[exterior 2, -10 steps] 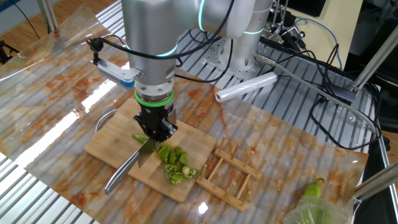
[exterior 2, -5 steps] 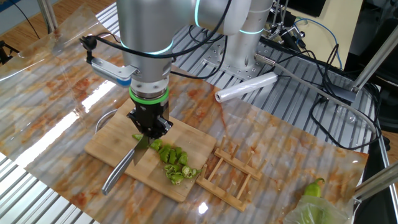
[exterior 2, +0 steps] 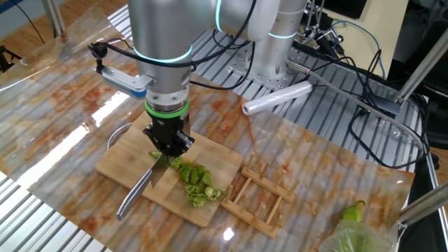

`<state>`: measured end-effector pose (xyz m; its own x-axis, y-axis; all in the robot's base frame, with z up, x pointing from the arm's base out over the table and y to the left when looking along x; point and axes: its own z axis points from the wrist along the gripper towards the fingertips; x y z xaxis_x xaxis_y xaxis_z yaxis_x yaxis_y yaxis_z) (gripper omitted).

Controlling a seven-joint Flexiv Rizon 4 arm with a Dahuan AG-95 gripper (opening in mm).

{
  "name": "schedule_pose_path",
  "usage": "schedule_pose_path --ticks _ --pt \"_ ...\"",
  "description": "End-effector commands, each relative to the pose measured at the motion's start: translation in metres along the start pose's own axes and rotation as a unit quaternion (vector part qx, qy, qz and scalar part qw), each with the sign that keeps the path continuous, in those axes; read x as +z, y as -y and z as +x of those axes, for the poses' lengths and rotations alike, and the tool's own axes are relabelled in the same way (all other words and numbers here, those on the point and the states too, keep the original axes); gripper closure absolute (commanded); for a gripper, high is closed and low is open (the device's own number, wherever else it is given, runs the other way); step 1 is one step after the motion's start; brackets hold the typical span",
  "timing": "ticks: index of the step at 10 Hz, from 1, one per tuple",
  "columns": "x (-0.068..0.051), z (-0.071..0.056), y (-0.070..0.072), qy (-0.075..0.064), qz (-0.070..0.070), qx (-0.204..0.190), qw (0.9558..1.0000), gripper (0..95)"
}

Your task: Chop the chili peppers

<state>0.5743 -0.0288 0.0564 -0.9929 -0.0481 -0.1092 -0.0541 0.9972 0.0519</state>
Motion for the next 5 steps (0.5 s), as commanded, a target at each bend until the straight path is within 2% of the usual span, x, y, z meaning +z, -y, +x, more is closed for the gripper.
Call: schedule_pose_path --ticks 1,2,3,4,5 --pt "0.0235 -0.0036 -0.0033 0.011 -0.004 -0.001 0.9999 95.0" --pt "0.0313 -0.0042 -0.0042 0.014 -0.003 0.000 0.9999 95.0" --pt "0.0327 -0.0039 -0.0043 0.003 -0.002 0.003 1.0000 95.0" --pt "0.0307 -0.0037 -0.0036 0.010 0.002 0.003 0.9999 95.0" --pt "0.0297 -0.0038 -0.0035 0.010 0.000 0.004 0.9999 95.0"
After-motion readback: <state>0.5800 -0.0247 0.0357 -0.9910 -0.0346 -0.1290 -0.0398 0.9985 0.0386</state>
